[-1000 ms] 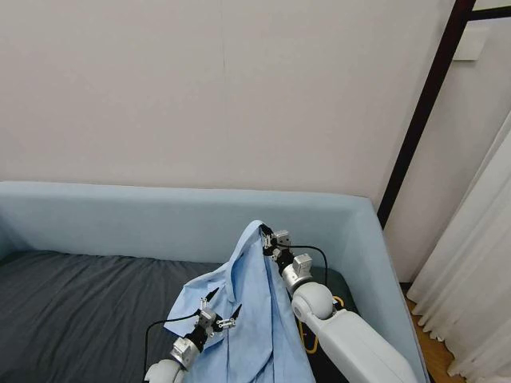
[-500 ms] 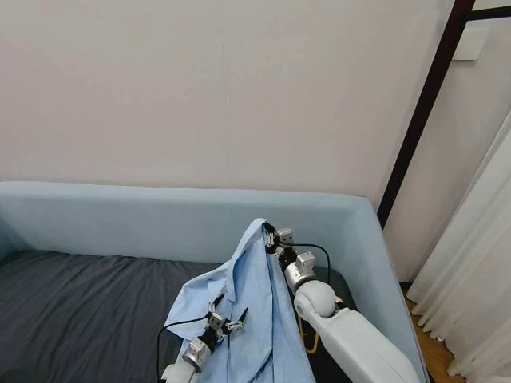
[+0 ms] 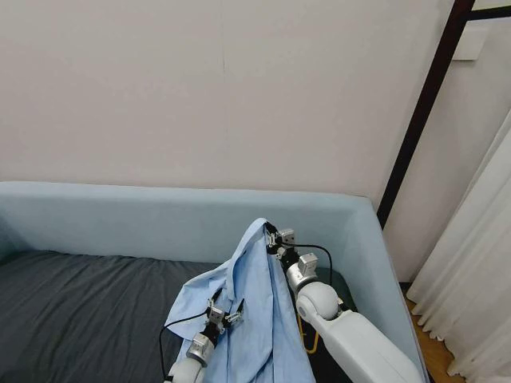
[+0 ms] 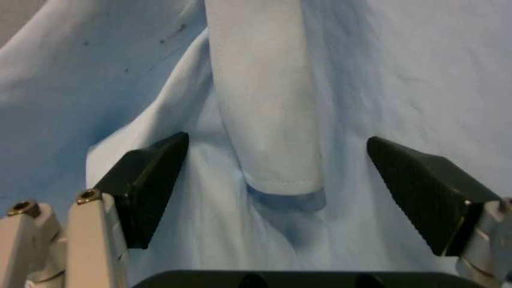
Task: Pick up the clothes from the sofa and hang them on the clothes hanger.
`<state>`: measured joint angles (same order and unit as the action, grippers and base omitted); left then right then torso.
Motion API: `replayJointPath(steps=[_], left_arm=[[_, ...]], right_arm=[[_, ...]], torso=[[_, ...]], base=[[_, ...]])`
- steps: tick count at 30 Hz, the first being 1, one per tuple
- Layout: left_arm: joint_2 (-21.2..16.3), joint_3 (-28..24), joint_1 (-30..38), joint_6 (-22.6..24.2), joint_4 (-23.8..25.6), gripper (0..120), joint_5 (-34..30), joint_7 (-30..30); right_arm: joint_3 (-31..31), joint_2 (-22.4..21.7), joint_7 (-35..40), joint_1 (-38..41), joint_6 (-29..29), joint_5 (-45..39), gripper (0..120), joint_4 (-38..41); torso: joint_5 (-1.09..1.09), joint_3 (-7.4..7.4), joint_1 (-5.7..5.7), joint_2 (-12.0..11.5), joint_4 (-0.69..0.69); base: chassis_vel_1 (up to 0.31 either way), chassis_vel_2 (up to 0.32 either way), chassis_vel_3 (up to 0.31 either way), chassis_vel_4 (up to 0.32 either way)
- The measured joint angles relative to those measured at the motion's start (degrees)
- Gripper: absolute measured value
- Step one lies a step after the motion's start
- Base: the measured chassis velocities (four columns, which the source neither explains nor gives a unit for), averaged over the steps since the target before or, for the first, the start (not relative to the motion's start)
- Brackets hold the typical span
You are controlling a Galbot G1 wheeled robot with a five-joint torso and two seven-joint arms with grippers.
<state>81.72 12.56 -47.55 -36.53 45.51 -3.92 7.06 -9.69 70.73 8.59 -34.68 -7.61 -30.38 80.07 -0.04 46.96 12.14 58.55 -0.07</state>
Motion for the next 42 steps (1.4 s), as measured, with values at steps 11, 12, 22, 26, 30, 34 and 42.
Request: replayJointPath(steps=[11, 12, 22, 26, 30, 34, 42], left_arm=[[0.10, 0.41, -1.29, -0.20, 1.34, 57, 0.28, -0.13], [0.25, 0.45, -1.51, -0.25, 1.55, 53, 0.41, -0.12], [0.50, 0.71, -3.70, -0.65, 3.66, 20, 1.46, -0.42], [-0.22, 0.87, -5.39, -0.61, 6.15, 1, 1.62, -0.59], [-1.17, 0.88, -6.49, -0.48, 7.79, 0, 1.68, -0.71], [-1.65, 1.06, -7.02, -0.47, 8.73, 0, 1.68, -1.08], [-1.38, 1.13, -7.26, -0.48, 9.67, 5, 1.66, -1.94]], right_arm=[[0.44, -1.05, -0.02, -0.74, 0.12, -0.26, 0, 1.11], [0.50, -1.12, -0.02, -0.80, 0.12, -0.33, 0, 1.11], [0.91, -1.44, 0.09, -1.13, 0.13, -0.64, 0, 0.60], [0.95, -1.48, 0.07, -1.04, 0.09, -0.66, 0, 0.18], [0.95, -1.48, -0.04, -0.90, 0.04, -0.66, 0, -0.17], [0.88, -1.36, -0.19, -0.79, -0.03, -0.65, 0, -0.46], [0.69, -1.29, -0.37, -0.84, -0.15, -0.60, 0, -0.57]], torso=[[0.00, 0.00, 0.00, 0.00, 0.01], [0.00, 0.00, 0.00, 0.00, 0.00], [0.00, 0.00, 0.00, 0.00, 0.00], [0.00, 0.00, 0.00, 0.00, 0.00], [0.00, 0.00, 0.00, 0.00, 0.01], [0.00, 0.00, 0.00, 0.00, 0.01], [0.00, 0.00, 0.00, 0.00, 0.00]], base=[[0.000, 0.000, 0.000, 0.000], [0.000, 0.000, 0.000, 0.000], [0.000, 0.000, 0.000, 0.000], [0.000, 0.000, 0.000, 0.000], [0.000, 0.000, 0.000, 0.000], [0.000, 0.000, 0.000, 0.000], [0.000, 0.000, 0.000, 0.000]])
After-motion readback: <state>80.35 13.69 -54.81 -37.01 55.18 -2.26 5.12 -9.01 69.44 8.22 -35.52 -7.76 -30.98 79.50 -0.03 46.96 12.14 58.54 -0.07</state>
